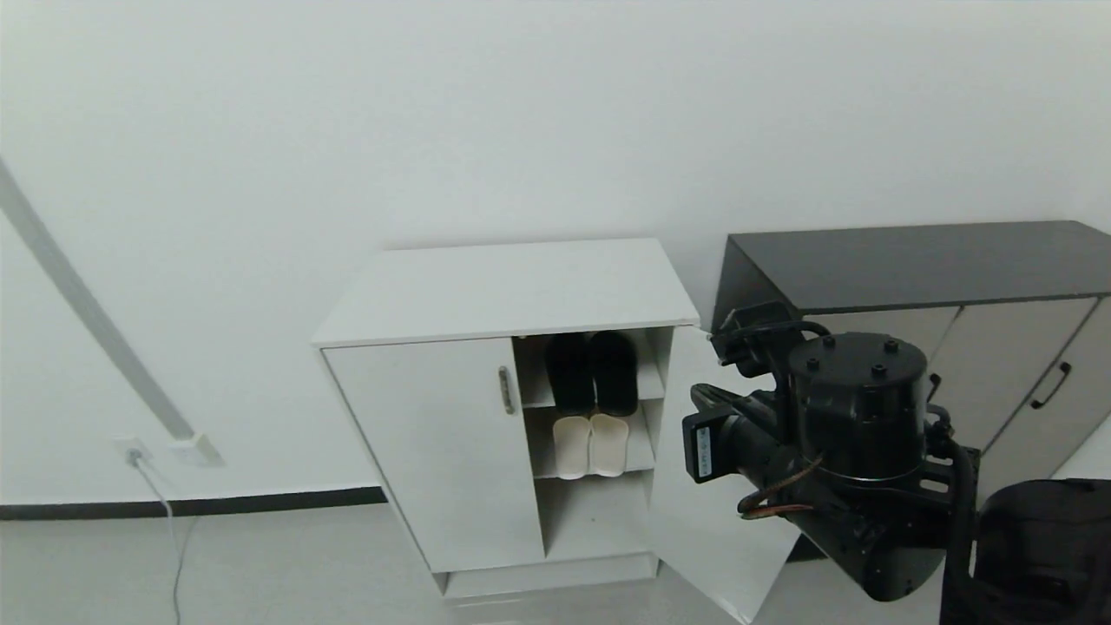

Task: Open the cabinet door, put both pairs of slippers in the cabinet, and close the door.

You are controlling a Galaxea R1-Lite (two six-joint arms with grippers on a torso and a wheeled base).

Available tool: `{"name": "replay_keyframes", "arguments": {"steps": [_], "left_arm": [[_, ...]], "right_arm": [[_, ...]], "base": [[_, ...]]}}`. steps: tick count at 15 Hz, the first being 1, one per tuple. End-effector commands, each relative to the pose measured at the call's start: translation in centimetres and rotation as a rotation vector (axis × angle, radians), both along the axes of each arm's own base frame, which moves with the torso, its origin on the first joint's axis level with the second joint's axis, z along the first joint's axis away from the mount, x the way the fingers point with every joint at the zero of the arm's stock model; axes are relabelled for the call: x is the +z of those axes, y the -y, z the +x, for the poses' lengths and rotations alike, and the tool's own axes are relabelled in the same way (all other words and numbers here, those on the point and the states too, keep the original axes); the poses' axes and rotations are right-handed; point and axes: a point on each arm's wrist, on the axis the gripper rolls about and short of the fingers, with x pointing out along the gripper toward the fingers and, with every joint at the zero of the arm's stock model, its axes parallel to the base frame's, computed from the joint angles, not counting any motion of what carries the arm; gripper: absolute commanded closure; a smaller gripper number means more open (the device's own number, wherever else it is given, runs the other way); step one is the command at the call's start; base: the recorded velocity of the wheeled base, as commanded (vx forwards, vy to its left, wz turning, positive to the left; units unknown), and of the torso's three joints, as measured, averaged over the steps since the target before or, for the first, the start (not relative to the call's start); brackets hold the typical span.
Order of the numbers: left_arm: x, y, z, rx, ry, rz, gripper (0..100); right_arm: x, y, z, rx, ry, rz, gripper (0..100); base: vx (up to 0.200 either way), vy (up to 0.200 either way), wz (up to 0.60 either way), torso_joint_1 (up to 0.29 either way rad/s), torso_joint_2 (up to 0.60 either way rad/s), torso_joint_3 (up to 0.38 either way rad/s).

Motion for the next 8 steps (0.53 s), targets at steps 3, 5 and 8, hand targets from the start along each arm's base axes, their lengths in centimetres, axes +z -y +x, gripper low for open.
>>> {"name": "replay_keyframes", "arguments": {"steps": [3, 5, 8], "left_arm": [[0.01, 0.0, 0.0, 0.001, 0.001, 0.0, 100], [0.0, -0.01, 0.0, -0.001, -0.001, 0.0, 100], [0.0, 0.0, 0.0, 0.001, -0.001, 0.0, 100]], "right_arm": [[0.02, 0.37, 0.44, -0.018, 0.002, -0.004, 100], [0.02, 0.53, 0.61, -0.025, 0.003, -0.007, 100], [0.09, 0.62, 0.66, -0.027, 0.009, -0.007, 100]], "base": [[0.0, 0.0, -0.6, 0.007, 0.0, -0.001], [0.0, 0.0, 0.0, 0.0, 0.0, 0.0], [0.0, 0.0, 0.0, 0.0, 0.0, 0.0]]}}
